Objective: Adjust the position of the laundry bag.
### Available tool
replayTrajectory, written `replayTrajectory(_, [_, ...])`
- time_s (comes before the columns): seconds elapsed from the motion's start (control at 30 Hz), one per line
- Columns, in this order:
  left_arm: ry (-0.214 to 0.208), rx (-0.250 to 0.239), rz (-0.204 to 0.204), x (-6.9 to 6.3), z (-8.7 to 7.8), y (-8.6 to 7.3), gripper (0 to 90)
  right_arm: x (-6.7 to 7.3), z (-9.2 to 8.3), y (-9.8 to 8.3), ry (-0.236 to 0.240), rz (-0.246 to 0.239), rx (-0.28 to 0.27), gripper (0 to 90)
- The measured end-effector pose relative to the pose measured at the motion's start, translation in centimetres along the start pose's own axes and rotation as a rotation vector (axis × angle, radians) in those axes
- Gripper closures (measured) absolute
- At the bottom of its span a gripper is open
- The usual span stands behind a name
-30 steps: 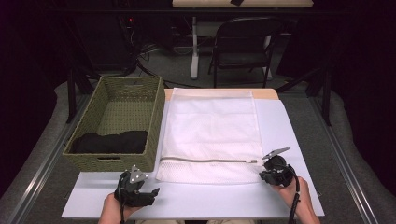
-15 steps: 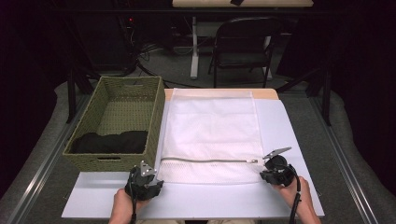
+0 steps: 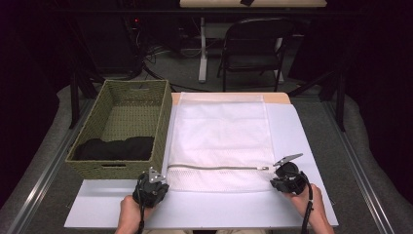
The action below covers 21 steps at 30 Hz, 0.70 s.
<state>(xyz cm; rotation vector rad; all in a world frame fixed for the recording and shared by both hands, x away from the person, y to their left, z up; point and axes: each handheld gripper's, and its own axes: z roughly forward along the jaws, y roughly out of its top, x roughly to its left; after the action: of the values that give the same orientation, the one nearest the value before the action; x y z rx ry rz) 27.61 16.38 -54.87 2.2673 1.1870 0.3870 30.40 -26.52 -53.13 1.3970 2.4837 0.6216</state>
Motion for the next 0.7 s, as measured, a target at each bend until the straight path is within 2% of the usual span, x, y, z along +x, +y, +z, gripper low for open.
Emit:
replayTrajectory(0.07, [-0.032,0.009,0.003,0.2,-0.1,0.0,89.3,0.1,0.0,0.0,0.004,0.003,-0.004,84.6])
replayTrajectory(0.13, [-0.045,0.019,0.021,0.3,-0.4,-0.2,89.5,0.1,0.0,0.0,0.003,0.002,0.0,84.6])
replayTrajectory(0.27, [-0.062,0.015,0.016,0.8,-0.7,-0.3,89.6,0.1,-0.1,0.0,0.005,-0.002,0.001,84.6])
replayTrajectory(0.4, [-0.065,0.013,0.03,1.0,-1.2,-0.4,89.6,0.2,-0.1,0.0,0.013,-0.009,-0.001,84.6])
replayTrajectory(0.53, [-0.08,0.026,0.021,1.0,-2.1,-0.8,89.6,0.6,-0.3,0.0,0.035,-0.009,0.009,84.6])
replayTrajectory(0.63, [-0.073,0.041,0.05,1.0,-2.5,-1.3,89.5,1.0,-0.3,0.1,0.039,-0.027,0.023,84.5])
replayTrajectory(0.7, [-0.086,0.055,0.037,1.3,-2.6,-1.7,89.4,1.5,-0.4,0.0,0.055,-0.015,0.036,84.4])
